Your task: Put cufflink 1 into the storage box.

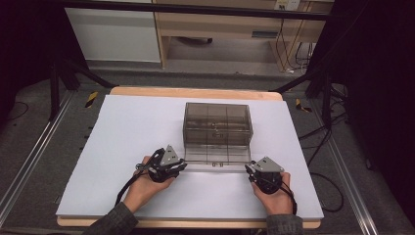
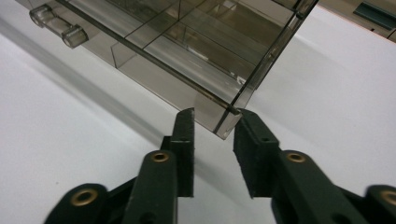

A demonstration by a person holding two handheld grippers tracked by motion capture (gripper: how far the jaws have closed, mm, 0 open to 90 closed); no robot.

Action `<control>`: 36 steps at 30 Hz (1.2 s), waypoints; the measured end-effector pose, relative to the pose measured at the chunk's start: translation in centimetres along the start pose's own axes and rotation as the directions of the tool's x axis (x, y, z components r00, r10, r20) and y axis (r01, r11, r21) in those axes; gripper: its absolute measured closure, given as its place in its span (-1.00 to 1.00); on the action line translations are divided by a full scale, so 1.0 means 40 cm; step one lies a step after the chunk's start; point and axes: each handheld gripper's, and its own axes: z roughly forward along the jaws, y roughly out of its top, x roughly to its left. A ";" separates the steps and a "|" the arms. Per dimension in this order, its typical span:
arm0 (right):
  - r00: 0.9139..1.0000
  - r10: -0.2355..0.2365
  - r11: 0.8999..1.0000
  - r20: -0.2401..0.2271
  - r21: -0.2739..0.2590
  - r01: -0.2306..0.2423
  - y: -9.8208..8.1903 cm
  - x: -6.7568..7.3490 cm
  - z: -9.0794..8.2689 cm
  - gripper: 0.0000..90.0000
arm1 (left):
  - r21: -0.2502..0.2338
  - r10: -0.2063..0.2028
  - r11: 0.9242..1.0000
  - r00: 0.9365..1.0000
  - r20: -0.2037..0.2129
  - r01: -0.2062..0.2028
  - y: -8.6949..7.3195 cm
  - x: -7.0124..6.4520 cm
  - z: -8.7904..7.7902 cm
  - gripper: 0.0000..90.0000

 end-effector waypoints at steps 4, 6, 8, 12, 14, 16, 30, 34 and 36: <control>1.000 0.015 1.000 0.008 -0.024 -0.015 0.001 -0.005 -0.006 0.32 | -0.009 0.007 1.000 1.000 -0.006 -0.007 0.001 -0.002 -0.015 0.53; 0.999 0.030 0.999 0.018 -0.040 -0.029 0.002 -0.006 -0.017 0.12 | -0.002 0.034 0.999 0.999 -0.017 -0.034 0.003 0.001 -0.036 0.48; 0.999 0.033 0.998 0.029 -0.047 -0.032 -0.001 -0.004 -0.022 -0.01 | 0.011 0.061 0.998 0.998 -0.020 -0.060 0.006 0.008 -0.049 0.38; 0.995 0.082 0.995 0.058 -0.069 -0.078 -0.015 -0.003 -0.040 -0.26 | 0.065 0.142 0.988 0.990 -0.018 -0.141 0.017 0.021 -0.080 0.00; 0.992 0.097 0.993 0.078 -0.072 -0.091 -0.022 -0.003 -0.048 -0.38 | 0.097 0.182 0.979 0.983 0.008 -0.182 0.026 0.029 -0.098 -0.25; 0.989 0.115 0.992 0.091 -0.071 -0.108 -0.026 -0.003 -0.055 -0.50 | 0.107 0.207 0.972 0.978 0.027 -0.208 0.032 0.033 -0.114 -0.40; 0.967 0.210 0.976 0.144 -0.091 -0.199 -0.059 -0.023 -0.080 -0.68 | 0.183 0.249 0.949 0.967 0.058 -0.256 0.041 0.069 -0.190 -0.71; 0.965 0.216 0.976 0.151 -0.073 -0.207 -0.067 -0.032 -0.073 -0.68 | 0.212 0.247 0.943 0.966 0.073 -0.257 0.022 0.081 -0.195 -0.71; 0.965 0.215 0.976 0.152 -0.072 -0.206 -0.068 -0.034 -0.072 -0.66 | 0.240 0.251 0.933 0.963 0.097 -0.268 0.005 0.087 -0.192 -0.74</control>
